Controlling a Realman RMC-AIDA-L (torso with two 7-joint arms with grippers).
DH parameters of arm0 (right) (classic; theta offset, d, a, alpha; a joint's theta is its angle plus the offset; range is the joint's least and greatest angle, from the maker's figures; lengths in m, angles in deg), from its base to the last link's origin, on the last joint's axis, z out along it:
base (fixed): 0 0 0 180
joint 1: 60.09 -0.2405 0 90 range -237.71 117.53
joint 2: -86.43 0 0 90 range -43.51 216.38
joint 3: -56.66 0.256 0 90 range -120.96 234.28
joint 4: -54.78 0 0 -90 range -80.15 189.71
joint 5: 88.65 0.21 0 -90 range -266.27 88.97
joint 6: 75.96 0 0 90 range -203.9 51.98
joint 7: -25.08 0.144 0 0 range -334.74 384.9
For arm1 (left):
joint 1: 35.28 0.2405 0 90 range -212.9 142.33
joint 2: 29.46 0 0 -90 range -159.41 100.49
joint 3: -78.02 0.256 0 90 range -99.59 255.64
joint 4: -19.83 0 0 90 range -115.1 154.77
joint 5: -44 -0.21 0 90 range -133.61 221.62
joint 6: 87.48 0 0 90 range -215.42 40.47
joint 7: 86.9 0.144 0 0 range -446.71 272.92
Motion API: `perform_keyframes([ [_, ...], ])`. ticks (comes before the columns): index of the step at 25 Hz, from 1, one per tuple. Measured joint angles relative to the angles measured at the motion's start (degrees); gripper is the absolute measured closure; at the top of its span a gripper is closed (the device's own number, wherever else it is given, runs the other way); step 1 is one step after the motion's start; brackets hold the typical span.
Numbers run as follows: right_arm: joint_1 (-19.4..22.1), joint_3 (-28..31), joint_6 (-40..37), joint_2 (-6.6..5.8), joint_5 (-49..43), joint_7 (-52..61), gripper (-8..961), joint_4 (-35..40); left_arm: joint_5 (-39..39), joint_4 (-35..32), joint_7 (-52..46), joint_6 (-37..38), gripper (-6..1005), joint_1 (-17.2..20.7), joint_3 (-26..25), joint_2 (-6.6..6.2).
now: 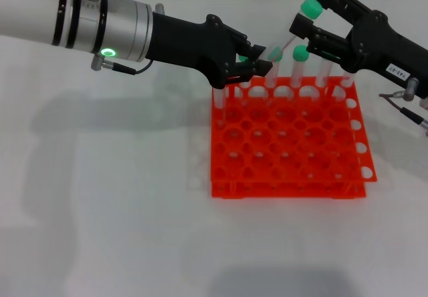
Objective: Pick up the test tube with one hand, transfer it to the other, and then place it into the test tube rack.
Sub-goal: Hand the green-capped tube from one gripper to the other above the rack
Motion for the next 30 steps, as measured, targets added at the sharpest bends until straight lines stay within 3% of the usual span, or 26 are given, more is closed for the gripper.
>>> perform_keyframes([
  [30,0.09,-0.24,-0.77,-0.16,0.61,1.30,134,0.45,0.77,0.00,-0.09,-0.45,713,-0.22,0.30,-0.01],
])
